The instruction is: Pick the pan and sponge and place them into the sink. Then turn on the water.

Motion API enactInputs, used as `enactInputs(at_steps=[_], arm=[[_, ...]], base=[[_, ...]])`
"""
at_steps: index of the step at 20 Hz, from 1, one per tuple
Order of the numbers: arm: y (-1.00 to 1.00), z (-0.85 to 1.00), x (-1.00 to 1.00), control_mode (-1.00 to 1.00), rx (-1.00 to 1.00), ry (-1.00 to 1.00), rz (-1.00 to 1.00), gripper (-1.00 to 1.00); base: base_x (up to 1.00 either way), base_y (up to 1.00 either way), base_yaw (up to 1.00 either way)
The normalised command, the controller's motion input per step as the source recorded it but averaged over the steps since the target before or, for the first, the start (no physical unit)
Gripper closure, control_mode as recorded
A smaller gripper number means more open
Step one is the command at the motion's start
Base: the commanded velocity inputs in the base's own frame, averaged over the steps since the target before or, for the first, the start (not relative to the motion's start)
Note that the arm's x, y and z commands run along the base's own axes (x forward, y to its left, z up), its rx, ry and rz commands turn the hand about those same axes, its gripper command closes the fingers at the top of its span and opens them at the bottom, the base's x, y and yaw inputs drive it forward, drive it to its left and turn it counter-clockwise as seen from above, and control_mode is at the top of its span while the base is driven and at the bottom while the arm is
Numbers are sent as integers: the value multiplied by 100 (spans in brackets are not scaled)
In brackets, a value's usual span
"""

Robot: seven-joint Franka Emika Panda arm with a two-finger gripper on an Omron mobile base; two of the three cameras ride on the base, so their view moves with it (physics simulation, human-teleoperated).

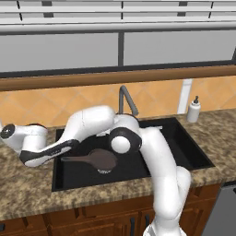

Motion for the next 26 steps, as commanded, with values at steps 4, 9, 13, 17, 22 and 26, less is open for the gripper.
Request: enactInputs(at_steps=[4,9,13,17,22,26], arm=[[-60,21,-32,-100,27,-14,-49,100],[-93,6,-57,-100,34,-25,-27,100],[-100,-18,-75,-100,30,-47,-11,100],[-100,-30,-86,-100,26,-50,-11,100],[-76,-3,-52,-100,30,-21,-26,100],[-36,0,-1,-100,26,5,-47,100]], base=[[0,0,0],[0,0,0],[0,0,0],[0,0,0],[0,0,0],[0,0,0]])
